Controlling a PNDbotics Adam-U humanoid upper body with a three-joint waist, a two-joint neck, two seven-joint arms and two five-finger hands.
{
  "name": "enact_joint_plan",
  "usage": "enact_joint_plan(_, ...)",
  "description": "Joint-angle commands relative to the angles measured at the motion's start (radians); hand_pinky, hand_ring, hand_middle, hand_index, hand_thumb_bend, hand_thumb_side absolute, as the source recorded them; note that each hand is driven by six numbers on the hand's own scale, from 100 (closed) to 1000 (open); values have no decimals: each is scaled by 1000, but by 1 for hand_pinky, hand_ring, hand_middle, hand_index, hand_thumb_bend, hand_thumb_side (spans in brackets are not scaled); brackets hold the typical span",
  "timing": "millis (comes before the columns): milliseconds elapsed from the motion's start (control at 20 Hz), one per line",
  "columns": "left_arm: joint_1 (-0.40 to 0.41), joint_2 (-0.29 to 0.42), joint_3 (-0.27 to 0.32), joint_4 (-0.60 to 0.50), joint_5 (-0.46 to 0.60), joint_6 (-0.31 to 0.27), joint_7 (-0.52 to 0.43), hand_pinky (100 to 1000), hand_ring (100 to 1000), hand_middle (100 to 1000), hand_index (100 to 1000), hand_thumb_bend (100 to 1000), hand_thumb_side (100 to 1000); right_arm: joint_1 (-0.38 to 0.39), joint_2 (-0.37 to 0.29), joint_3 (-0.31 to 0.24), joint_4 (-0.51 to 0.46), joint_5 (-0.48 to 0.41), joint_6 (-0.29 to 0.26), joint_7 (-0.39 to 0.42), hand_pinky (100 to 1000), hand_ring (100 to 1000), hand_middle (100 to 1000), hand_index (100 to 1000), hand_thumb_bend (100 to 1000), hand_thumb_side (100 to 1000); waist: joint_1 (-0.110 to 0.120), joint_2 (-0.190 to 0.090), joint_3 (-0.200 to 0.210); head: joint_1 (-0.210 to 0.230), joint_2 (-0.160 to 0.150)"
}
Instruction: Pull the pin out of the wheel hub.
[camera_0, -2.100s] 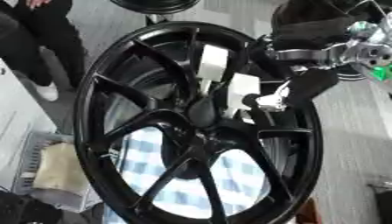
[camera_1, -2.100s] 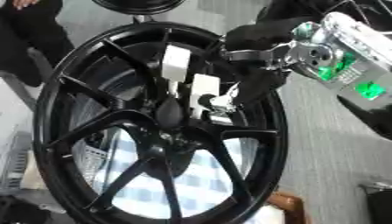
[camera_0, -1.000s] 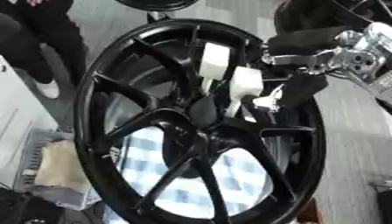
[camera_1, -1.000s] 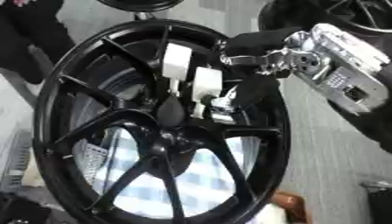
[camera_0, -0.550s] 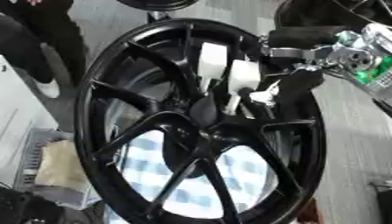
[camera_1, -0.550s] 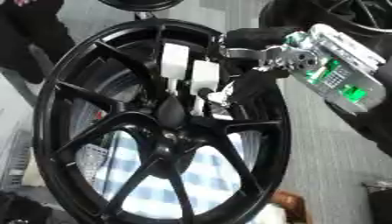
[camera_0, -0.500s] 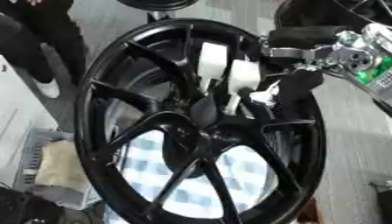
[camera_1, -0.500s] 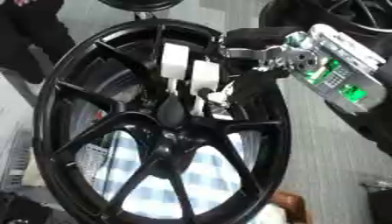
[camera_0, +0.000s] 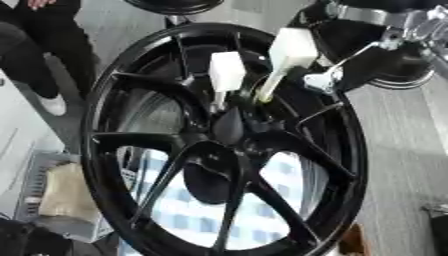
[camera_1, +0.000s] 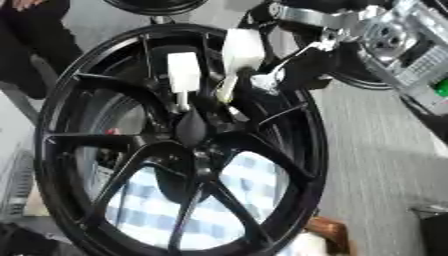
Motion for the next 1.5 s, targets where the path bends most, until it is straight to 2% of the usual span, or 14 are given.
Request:
enact_joint_plan(50,0,11,14,-11,-4,-2,7,919,724,613,840,100,760,29,-107,-92,-60,-51,27,-47,824,629,363,532,100,248,16,-21,-9,10,5)
enact_joint_plan(250,10,13,21,-15,-6,-8,15,919,724,613,840,100,754,168,-217,-206,-104,-89,52,-132,827,624,368,540,100,186,33,-24,-29,23,5)
enact_joint_plan(450,21,17,31,-20,-9,-16,26,920,725,613,840,100,748,385,-299,-334,-114,-89,70,-231,836,632,403,571,100,100,53,-24,-51,46,5)
enact_joint_plan(500,24,17,34,-22,-9,-18,29,920,725,613,840,100,747,439,-306,-364,-110,-80,74,-254,838,640,420,586,100,134,58,-24,-57,52,5)
enact_joint_plan(600,30,17,38,-23,-12,-21,34,920,725,613,840,100,746,545,-310,-420,-101,-40,78,-289,842,662,454,613,100,137,68,-24,-69,68,5)
enact_joint_plan(750,39,17,45,-25,-15,-25,41,921,725,613,840,100,743,676,-284,-490,-88,37,77,-318,854,717,524,679,100,153,81,-24,-85,91,5)
enact_joint_plan(900,47,17,50,-27,-18,-29,46,921,725,613,841,100,741,766,-245,-551,-71,136,60,-300,869,777,607,729,100,181,91,-26,-97,108,5)
enact_joint_plan(950,49,17,51,-28,-19,-29,48,921,725,613,841,100,741,788,-234,-565,-64,173,49,-279,884,837,711,796,100,267,94,-26,-100,111,5)
enact_joint_plan(1000,50,16,52,-28,-19,-30,48,922,725,613,841,100,741,806,-226,-575,-54,211,32,-244,890,861,748,816,100,316,96,-27,-102,113,5)
enact_joint_plan(1100,51,15,51,-28,-19,-31,48,922,726,613,841,100,740,831,-216,-593,-29,291,3,-169,914,933,833,865,213,387,100,-30,-107,117,5)
enact_joint_plan(1200,53,15,51,-28,-19,-32,46,923,726,614,841,100,739,847,-205,-607,-2,358,-23,-104,919,953,854,871,198,450,103,-32,-111,117,5)
enact_joint_plan(1300,54,16,51,-28,-19,-33,45,923,726,614,841,100,739,859,-190,-621,25,378,-45,-56,922,963,866,872,188,447,106,-33,-114,116,5)
enact_joint_plan(1500,56,16,52,-28,-19,-34,45,923,726,614,841,100,739,872,-169,-645,56,374,-65,-42,920,955,859,869,177,336,109,-33,-118,118,5)
